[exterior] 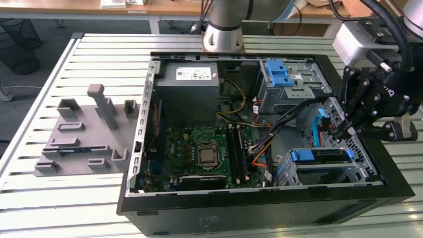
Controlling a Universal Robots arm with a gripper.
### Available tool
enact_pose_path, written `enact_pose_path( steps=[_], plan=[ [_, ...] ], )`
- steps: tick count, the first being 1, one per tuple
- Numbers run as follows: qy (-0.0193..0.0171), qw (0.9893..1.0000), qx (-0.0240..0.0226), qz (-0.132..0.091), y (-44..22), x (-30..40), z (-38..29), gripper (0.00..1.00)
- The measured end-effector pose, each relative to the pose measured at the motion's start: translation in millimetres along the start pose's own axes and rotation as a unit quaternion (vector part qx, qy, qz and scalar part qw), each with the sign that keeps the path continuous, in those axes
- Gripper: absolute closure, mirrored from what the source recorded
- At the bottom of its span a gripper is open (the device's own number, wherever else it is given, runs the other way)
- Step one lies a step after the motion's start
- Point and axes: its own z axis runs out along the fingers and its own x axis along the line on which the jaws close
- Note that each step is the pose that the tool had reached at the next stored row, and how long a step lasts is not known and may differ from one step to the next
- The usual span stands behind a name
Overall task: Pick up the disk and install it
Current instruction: 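Insert the first disk wire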
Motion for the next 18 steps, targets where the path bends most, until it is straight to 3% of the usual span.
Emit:
enact_pose_path(
  steps=[5,18],
  plan=[
    [-0.0006,1.0,0.0,0.0,-0.8,-9.5,2.2,0.89],
    [-0.0005,1.0,0.0,0.0,-0.9,-10.1,2.6,0.89]
  ],
)
